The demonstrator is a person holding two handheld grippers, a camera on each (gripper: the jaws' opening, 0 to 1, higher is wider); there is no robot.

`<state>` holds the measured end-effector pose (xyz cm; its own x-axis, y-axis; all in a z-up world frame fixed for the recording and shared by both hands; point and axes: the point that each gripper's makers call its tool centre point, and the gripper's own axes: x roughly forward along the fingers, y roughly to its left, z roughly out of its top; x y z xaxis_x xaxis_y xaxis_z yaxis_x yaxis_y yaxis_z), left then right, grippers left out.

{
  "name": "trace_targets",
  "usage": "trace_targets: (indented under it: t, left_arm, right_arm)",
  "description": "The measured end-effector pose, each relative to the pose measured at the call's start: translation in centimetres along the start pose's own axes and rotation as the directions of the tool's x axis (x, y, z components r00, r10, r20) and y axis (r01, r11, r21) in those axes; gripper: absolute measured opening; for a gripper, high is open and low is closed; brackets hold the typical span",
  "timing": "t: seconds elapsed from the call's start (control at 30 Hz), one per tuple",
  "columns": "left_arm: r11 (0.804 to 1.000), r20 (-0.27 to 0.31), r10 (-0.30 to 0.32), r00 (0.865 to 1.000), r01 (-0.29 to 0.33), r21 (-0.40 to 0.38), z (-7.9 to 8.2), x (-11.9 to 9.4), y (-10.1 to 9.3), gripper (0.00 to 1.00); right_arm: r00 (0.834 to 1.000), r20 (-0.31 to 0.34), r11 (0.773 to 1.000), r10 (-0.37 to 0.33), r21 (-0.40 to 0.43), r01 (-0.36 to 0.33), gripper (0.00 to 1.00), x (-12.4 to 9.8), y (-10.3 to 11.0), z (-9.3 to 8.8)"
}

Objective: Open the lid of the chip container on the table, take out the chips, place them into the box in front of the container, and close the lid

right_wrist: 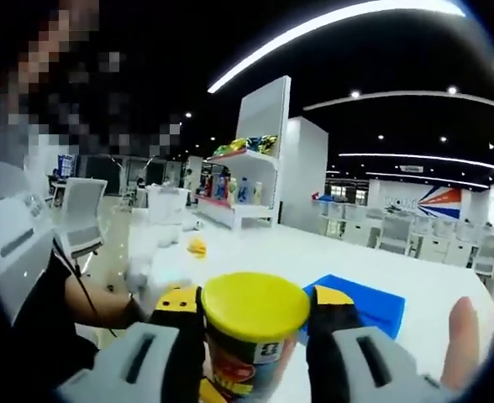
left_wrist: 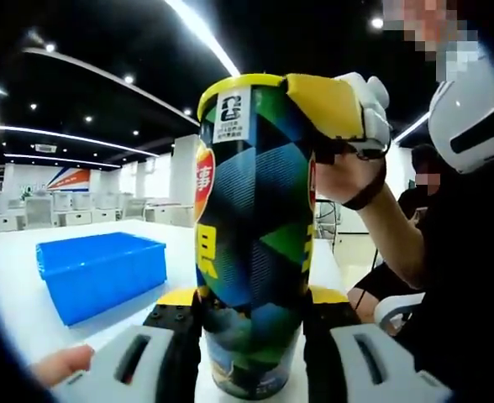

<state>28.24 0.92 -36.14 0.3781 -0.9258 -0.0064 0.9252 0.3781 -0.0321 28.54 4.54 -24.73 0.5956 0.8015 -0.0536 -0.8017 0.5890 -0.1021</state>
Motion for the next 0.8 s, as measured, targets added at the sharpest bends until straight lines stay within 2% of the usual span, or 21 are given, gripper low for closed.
trace_targets:
  t: [0.13,0.2,0.3,0.43,0.47,0.5,0.53,0.77,0.8]
  left_arm:
    - [1.000,0.001,-0.001,1.000,0.001,0.003,0.0,0.0,0.0,0.47]
    - [1.000,0.001,-0.002,1.000,0.002,0.004,0.0,0.0,0.0,0.47]
    - [1.000,-0.001,0.000,1.000,0.000,0.006,0.0,-0.1,0.0,0.47]
    - [1.000,0.002,0.003,1.000,-0.003,0.007,0.0,-0.1,0.1,0.47]
    - [1.000,0.000,0.000,1.000,0.000,0.004,0.0,-0.1,0.0,0.47]
    - [1.000,0.002,-0.004,1.000,0.004,0.009,0.0,-0.1,0.0,0.47]
    - [1.000,0.003,-0.004,1.000,0.004,0.011,0.0,-0.1,0.0,0.47]
    - [1.000,-0.001,-0.005,1.000,0.005,0.008,0.0,-0.2,0.0,0.47]
    - [1.000,-0.001,-0.005,1.000,0.005,0.008,0.0,-0.2,0.0,0.47]
  right_arm:
    - [1.000,0.012,0.999,0.009,0.043,-0.009,0.41,0.0,0.0,0.1]
    - [1.000,0.016,0.993,0.018,0.112,-0.020,0.41,0.0,-0.2,0.3]
    - [1.000,0.023,0.995,0.020,0.100,-0.022,0.41,0.0,-0.2,0.3]
    - [0.998,0.051,0.987,0.027,0.155,-0.035,0.41,-0.1,-0.5,0.6]
    - [0.996,0.073,0.971,0.051,0.231,-0.067,0.40,-0.2,-0.2,0.9]
    - [0.993,0.090,0.935,0.082,0.339,-0.107,0.40,-0.4,-0.3,1.1]
    - [0.991,0.094,0.924,0.090,0.364,-0.119,0.40,-0.4,-0.5,1.0]
    - [0.990,0.110,0.928,0.087,0.352,-0.121,0.41,-0.4,-0.6,1.1]
    - [0.988,0.130,0.930,0.078,0.347,-0.119,0.41,-0.5,-0.7,1.4]
